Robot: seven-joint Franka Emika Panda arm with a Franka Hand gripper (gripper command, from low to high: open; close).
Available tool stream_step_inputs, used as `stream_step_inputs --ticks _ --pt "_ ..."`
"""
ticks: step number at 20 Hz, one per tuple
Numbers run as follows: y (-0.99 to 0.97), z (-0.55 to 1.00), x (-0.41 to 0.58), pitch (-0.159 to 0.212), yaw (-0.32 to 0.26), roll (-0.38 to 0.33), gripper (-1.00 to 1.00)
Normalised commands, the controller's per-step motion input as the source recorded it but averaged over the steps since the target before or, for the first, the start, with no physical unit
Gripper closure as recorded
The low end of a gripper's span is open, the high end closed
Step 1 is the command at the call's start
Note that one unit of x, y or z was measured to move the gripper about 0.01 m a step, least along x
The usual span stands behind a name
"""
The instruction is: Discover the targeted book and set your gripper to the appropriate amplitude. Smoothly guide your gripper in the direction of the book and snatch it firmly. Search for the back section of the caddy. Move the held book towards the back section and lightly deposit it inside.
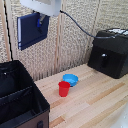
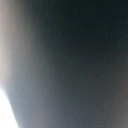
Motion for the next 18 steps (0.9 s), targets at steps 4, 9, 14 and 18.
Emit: stream_step_inputs --ticks 4,9,14,18 --pt "0.81 0.36 0.122 0.085 -0.032 0.031 1.0" --pt "0.83 0.23 0.118 0.12 -0.021 0.029 1.0" --pt "0.88 0.05 0.163 0.137 -0.018 0.01 1.0" --pt "0.88 -0.12 0.262 0.129 -0.015 -0.016 1.0"
